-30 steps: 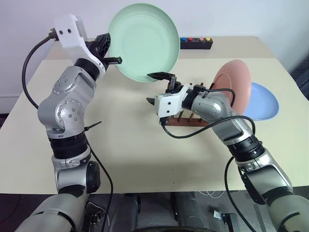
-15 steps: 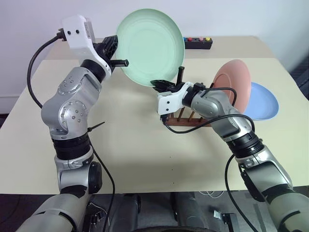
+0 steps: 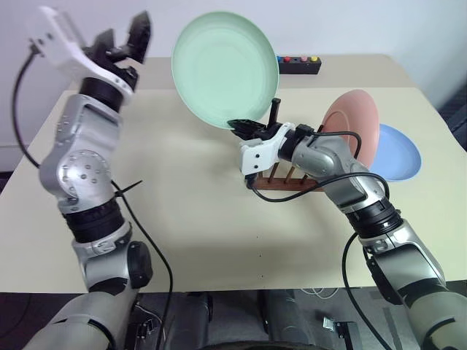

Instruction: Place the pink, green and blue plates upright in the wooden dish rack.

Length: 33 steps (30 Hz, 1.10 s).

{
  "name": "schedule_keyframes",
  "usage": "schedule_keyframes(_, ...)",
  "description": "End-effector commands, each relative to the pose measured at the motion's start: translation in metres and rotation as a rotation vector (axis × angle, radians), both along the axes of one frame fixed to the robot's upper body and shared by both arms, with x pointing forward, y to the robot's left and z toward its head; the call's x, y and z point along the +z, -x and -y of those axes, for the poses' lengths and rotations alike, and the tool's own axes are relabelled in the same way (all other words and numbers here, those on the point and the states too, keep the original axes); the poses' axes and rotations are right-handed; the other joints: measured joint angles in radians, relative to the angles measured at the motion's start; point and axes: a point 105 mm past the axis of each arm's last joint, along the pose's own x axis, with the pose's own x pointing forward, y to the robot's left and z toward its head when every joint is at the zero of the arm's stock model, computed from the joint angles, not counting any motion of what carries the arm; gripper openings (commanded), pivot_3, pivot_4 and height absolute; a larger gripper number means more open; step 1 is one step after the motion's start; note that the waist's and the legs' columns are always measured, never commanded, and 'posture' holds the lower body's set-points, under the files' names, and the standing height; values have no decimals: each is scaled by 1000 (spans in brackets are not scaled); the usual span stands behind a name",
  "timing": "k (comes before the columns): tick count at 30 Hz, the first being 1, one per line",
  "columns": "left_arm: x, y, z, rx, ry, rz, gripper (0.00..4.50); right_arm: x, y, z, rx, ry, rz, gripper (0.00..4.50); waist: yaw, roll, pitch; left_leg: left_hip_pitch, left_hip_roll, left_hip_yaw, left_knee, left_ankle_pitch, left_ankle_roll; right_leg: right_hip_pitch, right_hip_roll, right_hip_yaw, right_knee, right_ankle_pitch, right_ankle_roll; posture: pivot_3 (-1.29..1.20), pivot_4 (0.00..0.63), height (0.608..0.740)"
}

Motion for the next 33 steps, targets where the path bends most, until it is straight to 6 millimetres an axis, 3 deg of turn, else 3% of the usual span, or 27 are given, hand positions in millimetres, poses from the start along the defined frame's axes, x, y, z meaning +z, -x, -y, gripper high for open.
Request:
schedule_keyframes(1, 14, 9, -24, 93, -57, 62, 4471, 39, 16, 4, 71, -185, 7, 0, 0, 0, 0, 0, 0, 0, 0, 0, 0, 0, 0, 0, 0, 0, 0, 0, 150, 740)
schedule_keyframes(3, -2, 5, -31, 104, -151, 14, 4471, 50, 27, 6, 136, -296, -73, 0, -1, 0, 0, 0, 0, 0, 0, 0, 0, 0, 0, 0, 0, 0, 0, 0, 150, 740)
schedule_keyframes(6, -31, 1, -25, 73, -283, -57, 4471, 66, 44, 11, 227, -446, -190, 0, -1, 1, 0, 0, 0, 0, -1, 0, 0, 0, 0, 0, 0, 0, 0, 0, 150, 740)
schedule_keyframes(10, -82, 2, 3, -90, -375, -141, 4471, 78, 68, 28, 332, -650, -415, 0, 6, 1, 0, 0, 0, -1, 0, 0, 0, 2, 0, 0, 0, 0, 0, 0, 150, 740)
schedule_keyframes(16, -152, 28, 57, -390, -567, -213, 4471, 67, 82, 68, 265, -835, -651, 0, 5, 1, 0, 0, 0, -1, -1, 0, 1, 2, 0, 0, 0, 0, -1, 0, 150, 740)
schedule_keyframes(23, -182, 49, 93, -612, -623, -233, 4471, 56, 95, 93, 228, -974, -818, 0, 5, 2, 0, 0, 1, 0, 0, -1, 1, 1, 0, 0, 0, 0, -1, 0, 150, 740)
schedule_keyframes(33, -196, 59, 112, -690, -669, -245, 4471, 40, 89, 111, 204, -1138, -979, 0, 4, 2, 0, 1, 1, 0, 0, -1, 1, 2, 0, 0, 0, 0, -1, 0, 150, 740)
